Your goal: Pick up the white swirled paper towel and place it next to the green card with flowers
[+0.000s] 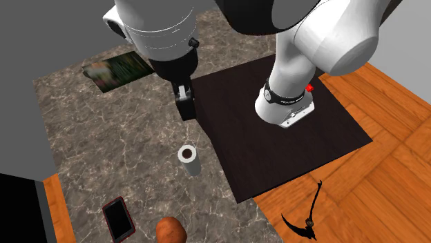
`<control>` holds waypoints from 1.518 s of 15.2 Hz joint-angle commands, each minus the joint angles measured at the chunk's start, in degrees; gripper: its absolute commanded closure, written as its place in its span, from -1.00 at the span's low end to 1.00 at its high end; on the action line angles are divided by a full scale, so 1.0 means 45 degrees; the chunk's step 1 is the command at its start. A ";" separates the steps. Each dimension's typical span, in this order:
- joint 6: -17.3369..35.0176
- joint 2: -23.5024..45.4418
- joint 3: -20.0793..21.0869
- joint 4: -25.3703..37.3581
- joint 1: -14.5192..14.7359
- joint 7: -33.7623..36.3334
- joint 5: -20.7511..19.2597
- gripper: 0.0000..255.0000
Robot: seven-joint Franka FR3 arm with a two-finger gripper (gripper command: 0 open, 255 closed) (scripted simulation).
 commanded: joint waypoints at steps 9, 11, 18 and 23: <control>0.6641 0.4376 0.0895 -0.1476 -0.0007 0.1380 -0.0154 -1.00; 0.8004 0.5634 0.1138 -0.1444 -0.0174 0.1852 -0.0495 -1.00; 1.1278 0.9388 0.1371 -0.0761 -0.0869 0.4701 -0.3726 -1.00; 1.2196 1.0720 0.0478 -0.0404 -0.0483 0.6173 -0.5683 -1.00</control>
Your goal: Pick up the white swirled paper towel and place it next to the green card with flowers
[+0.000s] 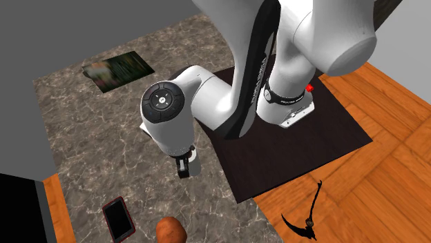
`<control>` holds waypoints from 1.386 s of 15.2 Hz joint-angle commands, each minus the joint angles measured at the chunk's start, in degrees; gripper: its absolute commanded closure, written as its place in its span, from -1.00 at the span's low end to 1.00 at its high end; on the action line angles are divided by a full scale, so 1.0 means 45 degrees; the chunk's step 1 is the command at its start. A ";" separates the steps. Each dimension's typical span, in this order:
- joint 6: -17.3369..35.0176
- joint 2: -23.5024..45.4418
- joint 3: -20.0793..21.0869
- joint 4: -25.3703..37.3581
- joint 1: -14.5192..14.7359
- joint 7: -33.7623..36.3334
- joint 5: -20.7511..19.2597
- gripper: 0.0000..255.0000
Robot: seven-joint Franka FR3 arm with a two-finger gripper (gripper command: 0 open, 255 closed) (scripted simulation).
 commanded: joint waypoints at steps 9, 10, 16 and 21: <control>0.0276 0.0391 -0.0349 0.0117 0.0220 0.0444 -0.0570 1.00; 0.0275 0.0391 -0.0349 0.0117 0.0220 0.0444 -0.0570 1.00; 0.0278 0.0392 -0.0351 0.0113 0.0234 0.0464 -0.0578 1.00; -0.0272 -0.0397 0.0371 -0.0103 -0.0250 -0.0463 0.0562 1.00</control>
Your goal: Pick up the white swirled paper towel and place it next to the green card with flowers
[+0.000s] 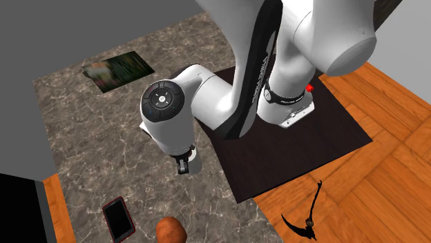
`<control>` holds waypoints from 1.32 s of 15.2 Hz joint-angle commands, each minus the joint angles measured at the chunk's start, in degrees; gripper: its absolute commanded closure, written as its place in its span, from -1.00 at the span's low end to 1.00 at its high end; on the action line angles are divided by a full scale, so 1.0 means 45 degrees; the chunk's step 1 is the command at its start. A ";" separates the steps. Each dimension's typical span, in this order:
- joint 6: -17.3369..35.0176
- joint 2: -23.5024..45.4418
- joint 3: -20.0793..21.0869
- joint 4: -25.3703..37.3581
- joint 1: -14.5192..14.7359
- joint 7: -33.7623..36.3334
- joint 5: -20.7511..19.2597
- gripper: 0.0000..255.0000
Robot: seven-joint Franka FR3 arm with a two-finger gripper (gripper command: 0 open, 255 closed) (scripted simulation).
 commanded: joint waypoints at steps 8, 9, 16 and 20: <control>-0.1813 -0.2307 0.0998 -0.0373 -0.0262 -0.2439 0.3171 1.00; -0.2034 -0.2552 0.0998 -0.0385 -0.0206 -0.2622 0.3410 1.00; -0.3643 -0.4161 0.0861 -0.0333 0.0182 -0.3496 0.4524 1.00; -0.4580 -0.4989 0.0755 -0.0210 0.0352 -0.3789 0.4871 1.00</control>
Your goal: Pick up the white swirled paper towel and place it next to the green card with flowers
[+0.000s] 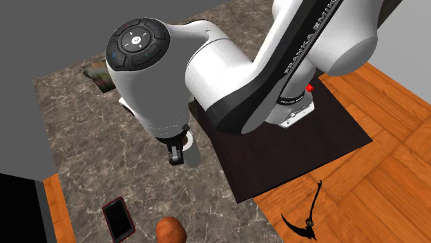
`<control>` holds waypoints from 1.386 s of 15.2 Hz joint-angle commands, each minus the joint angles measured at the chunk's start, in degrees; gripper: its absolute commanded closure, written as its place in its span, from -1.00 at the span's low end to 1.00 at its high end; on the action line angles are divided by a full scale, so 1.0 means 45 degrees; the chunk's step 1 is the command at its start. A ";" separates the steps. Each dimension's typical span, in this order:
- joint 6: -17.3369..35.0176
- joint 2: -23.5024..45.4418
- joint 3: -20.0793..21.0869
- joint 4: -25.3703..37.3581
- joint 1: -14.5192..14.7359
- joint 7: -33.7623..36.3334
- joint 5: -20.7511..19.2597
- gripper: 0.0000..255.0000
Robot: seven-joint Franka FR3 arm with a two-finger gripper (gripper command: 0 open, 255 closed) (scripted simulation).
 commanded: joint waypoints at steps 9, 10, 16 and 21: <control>-0.2308 -0.1757 -0.0257 0.0564 0.0253 -0.0513 0.0479 1.00; -0.2533 -0.1910 -0.0276 0.0636 0.0270 -0.0545 0.0507 1.00; -0.3849 -0.2729 -0.0384 0.1140 0.0350 -0.0707 0.0626 1.00; -0.4901 -0.3282 -0.0461 0.1642 0.0390 -0.0812 0.0681 1.00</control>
